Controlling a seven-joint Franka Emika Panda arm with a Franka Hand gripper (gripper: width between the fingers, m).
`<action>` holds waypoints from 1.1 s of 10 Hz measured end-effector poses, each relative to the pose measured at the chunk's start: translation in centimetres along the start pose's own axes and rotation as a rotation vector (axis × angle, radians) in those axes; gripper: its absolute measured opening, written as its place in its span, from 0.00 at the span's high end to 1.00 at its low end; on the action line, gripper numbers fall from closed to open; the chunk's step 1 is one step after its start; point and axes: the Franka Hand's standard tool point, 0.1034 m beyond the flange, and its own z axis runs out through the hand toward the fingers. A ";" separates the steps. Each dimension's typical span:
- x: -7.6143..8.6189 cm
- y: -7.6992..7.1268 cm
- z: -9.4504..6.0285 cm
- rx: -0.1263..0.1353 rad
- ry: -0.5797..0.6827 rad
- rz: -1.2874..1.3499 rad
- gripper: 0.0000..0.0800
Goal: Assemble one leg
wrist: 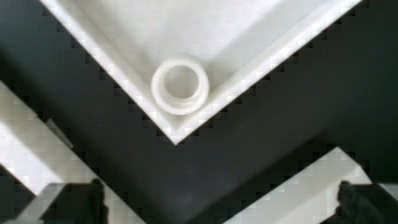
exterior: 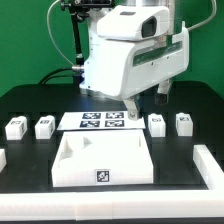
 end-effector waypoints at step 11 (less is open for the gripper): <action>0.0 -0.1 0.2 0.003 -0.002 0.000 0.19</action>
Offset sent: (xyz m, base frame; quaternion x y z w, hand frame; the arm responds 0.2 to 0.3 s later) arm 0.0000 0.0000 0.0000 0.0000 0.0000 0.0000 1.0000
